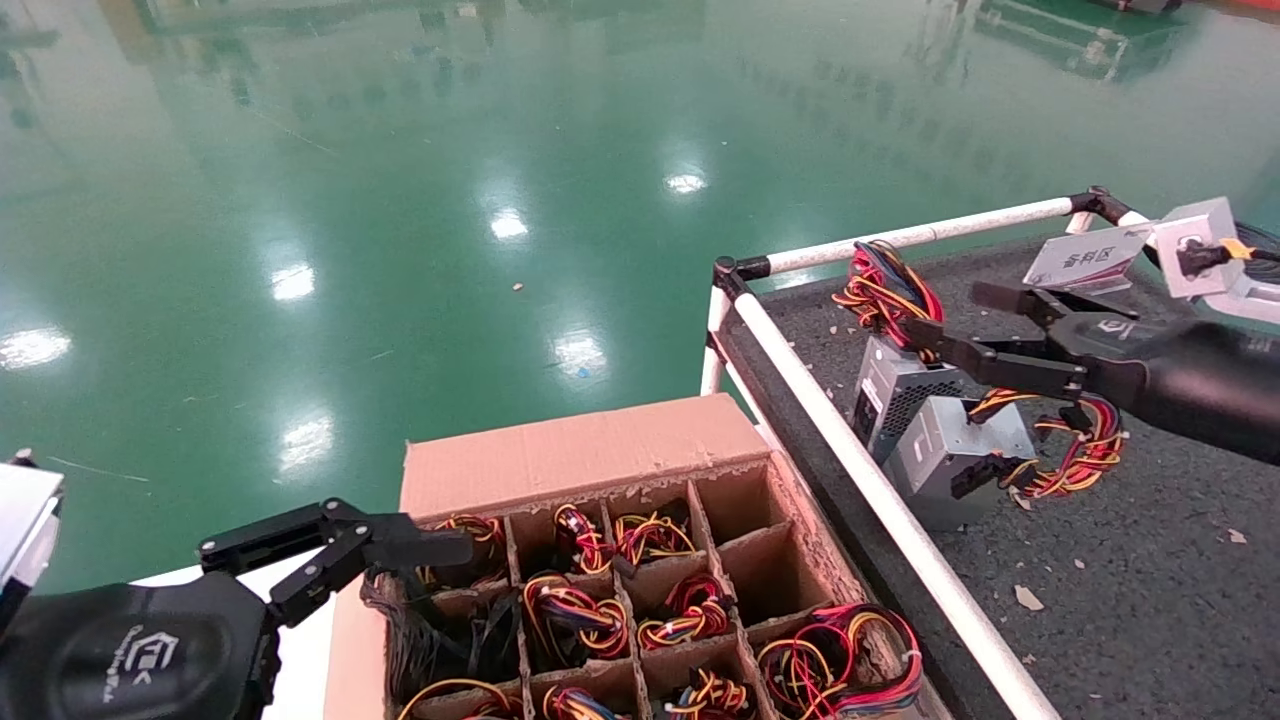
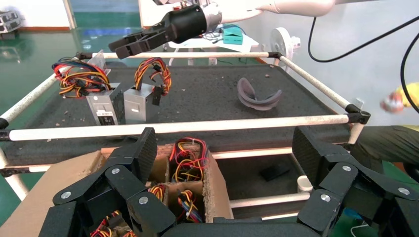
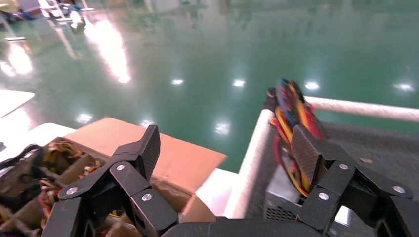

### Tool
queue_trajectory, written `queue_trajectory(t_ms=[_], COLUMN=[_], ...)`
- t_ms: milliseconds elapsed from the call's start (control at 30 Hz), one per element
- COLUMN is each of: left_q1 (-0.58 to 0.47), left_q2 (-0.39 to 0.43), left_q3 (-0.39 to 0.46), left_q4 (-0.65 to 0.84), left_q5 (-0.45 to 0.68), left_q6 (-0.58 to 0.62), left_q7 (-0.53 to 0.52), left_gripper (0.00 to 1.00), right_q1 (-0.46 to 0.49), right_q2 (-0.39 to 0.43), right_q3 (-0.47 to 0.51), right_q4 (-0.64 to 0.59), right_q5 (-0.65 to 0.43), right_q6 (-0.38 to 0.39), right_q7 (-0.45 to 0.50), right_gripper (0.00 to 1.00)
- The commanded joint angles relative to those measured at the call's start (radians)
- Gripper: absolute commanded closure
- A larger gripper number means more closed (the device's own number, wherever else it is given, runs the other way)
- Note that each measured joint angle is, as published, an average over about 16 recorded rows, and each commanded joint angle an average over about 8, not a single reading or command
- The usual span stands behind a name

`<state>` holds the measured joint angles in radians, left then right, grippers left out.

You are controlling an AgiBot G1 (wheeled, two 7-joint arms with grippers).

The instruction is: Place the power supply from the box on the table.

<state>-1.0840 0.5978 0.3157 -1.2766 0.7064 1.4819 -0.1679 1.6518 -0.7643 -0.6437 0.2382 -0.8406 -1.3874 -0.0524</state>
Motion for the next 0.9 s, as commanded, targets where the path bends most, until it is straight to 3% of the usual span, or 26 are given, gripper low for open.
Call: queue_trajectory(t_ms=[33, 900], left_q1=[0.0, 0.0], left_q2=[0.0, 0.0], left_q3=[0.0, 0.001], left_q4=[0.0, 0.0], left_q5=[0.0, -0.001], left_q6=[0.0, 0.0], left_q7=[0.0, 0.001], left_gripper=[0.0, 0.0], right_q1=[-0.023, -0.316], right_q2=[0.006, 0.084], right_q3=[0.014, 0.2], right_q4=[0.041, 0.573], right_q5=[0.004, 0.06], right_q6=[-0.004, -0.059], right_q7=[0.009, 0.132], right_gripper=[0.0, 0.0])
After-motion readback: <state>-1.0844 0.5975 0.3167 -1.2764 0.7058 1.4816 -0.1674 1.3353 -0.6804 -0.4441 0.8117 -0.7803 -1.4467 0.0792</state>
